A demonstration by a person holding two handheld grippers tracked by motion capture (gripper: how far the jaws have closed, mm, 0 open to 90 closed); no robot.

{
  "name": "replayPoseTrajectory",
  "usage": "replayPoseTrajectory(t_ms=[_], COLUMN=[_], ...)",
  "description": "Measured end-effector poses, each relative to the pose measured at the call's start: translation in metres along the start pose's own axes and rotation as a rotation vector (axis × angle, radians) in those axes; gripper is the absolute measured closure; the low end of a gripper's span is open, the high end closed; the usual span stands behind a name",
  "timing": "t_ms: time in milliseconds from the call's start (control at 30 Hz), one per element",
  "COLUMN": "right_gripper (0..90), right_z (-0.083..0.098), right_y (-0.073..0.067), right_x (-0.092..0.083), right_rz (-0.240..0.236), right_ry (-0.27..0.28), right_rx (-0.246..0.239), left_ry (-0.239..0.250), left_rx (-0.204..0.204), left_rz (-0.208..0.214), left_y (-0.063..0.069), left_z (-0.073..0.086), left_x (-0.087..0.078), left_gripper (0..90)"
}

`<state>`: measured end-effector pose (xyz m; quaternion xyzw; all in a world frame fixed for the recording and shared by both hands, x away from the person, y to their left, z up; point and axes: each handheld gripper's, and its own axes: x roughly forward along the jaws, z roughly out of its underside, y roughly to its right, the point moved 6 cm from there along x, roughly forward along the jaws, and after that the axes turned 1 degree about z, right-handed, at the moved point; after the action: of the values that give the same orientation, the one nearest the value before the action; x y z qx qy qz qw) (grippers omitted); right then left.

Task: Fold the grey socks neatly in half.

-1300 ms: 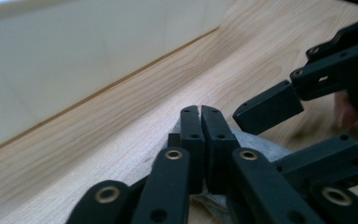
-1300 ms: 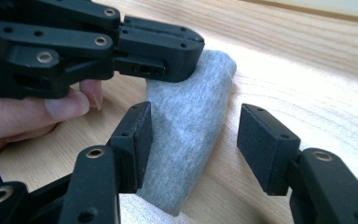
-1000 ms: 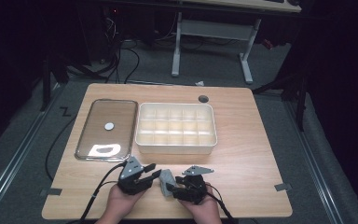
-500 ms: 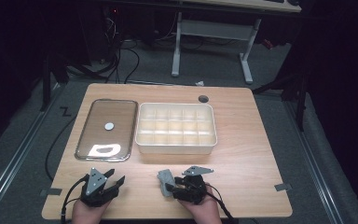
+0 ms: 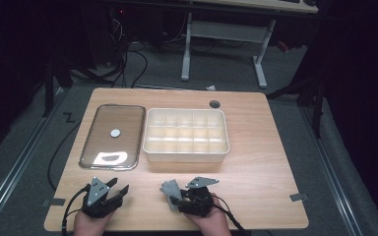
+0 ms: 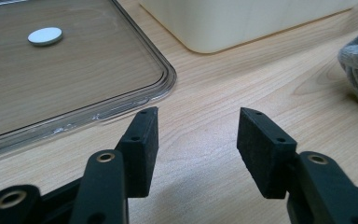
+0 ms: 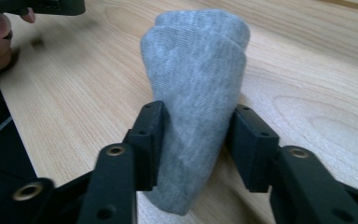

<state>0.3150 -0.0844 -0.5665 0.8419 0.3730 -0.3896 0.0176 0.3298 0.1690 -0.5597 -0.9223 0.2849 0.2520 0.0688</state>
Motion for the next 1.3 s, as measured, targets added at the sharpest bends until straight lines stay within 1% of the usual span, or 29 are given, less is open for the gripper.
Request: replayPoseTrajectory(t_ms=[67, 100, 167, 233, 267, 300, 367, 533, 667, 700, 733, 767, 833, 867, 900, 933, 1000, 1067, 1133, 1167, 1200, 1300], right_gripper=[61.2, 61.6, 61.7, 61.7, 61.8, 61.8, 61.9, 62.1, 67.9, 68.5, 69.1, 69.1, 69.2, 69.1, 69.1, 69.1, 69.1, 69.1, 69.1, 69.2, 69.1, 69.1], right_z=[0.000, -0.001, -0.001, -0.001, -0.001, -0.001, -0.001, -0.002, -0.003, -0.004, -0.006, -0.006, -0.010, -0.012, -0.012, -0.013, -0.013, -0.012, -0.010, -0.010, -0.010, -0.010], right_y=[-0.001, -0.001, -0.001, -0.001, -0.001, -0.001, -0.001, -0.001, -0.004, -0.004, -0.005, -0.005, -0.002, 0.003, 0.003, 0.006, 0.015, 0.024, 0.033, 0.037, 0.041, 0.047], right_x=[0.000, 0.001, 0.001, 0.001, 0.002, 0.002, 0.003, 0.003, 0.001, 0.001, -0.002, -0.002, -0.008, -0.015, -0.015, -0.019, -0.028, -0.033, -0.038, -0.041, -0.043, -0.047], right_rz=[-0.004, -0.004, -0.012, -0.021, -0.026, -0.030, -0.037, -0.047, -0.046, -0.039, -0.013, -0.013, 0.015, 0.053, 0.053, 0.064, 0.101, 0.136, 0.149, 0.162, 0.179, 0.204], right_ry=[0.003, 0.003, 0.001, 0.004, 0.002, 0.002, 0.002, -0.003, -0.008, -0.007, -0.010, -0.010, -0.006, -0.011, -0.011, -0.017, -0.037, -0.062, -0.080, -0.095, -0.112, -0.147], right_rx=[-0.016, -0.025, -0.025, -0.037, -0.037, -0.039, -0.048, -0.061, -0.083, -0.097, -0.117, -0.117, -0.140, -0.172, -0.172, -0.179, -0.179, -0.171, -0.139, -0.131, -0.132, -0.126], left_ry=[-0.001, -0.006, -0.015, -0.008, -0.008, -0.013, -0.024, -0.041, -0.035, -0.037, -0.037, -0.037, -0.048, -0.056, -0.057, -0.066, -0.066, -0.064, -0.042, -0.033, -0.031, -0.033], left_rx=[0.000, -0.003, -0.013, -0.011, -0.011, 0.000, 0.009, 0.006, 0.001, 0.003, 0.002, 0.000, -0.008, -0.012, -0.015, -0.007, 0.005, 0.011, -0.001, -0.002, 0.002, 0.013], left_rz=[0.001, 0.009, 0.035, 0.061, 0.065, 0.065, 0.064, 0.070, 0.072, 0.070, 0.071, 0.075, 0.071, 0.071, 0.071, 0.071, 0.069, 0.083, 0.112, 0.118, 0.119, 0.127], left_y=[0.000, 0.001, 0.003, 0.006, 0.007, 0.008, 0.010, 0.011, 0.012, 0.012, 0.012, 0.012, 0.012, 0.012, 0.012, 0.012, 0.014, 0.015, 0.016, 0.017, 0.016, 0.017], left_z=[0.000, 0.000, -0.002, -0.004, -0.004, -0.004, -0.003, -0.001, -0.002, -0.001, -0.001, -0.001, 0.000, 0.000, 0.000, 0.001, 0.000, -0.001, -0.003, -0.004, -0.005, -0.005], left_x=[0.000, 0.000, -0.001, -0.002, -0.002, -0.002, 0.000, 0.002, 0.002, 0.002, 0.002, 0.002, 0.004, 0.004, 0.005, 0.006, 0.007, 0.008, 0.008, 0.008, 0.008, 0.008], left_gripper=[47.1, 46.4, 46.3, 45.3, 44.5, 43.5, 41.4, 38.3, 37.1, 36.6, 36.1, 36.1, 35.9, 35.8, 35.8, 35.8, 35.8, 35.8, 35.9, 36.0, 36.0, 36.0])
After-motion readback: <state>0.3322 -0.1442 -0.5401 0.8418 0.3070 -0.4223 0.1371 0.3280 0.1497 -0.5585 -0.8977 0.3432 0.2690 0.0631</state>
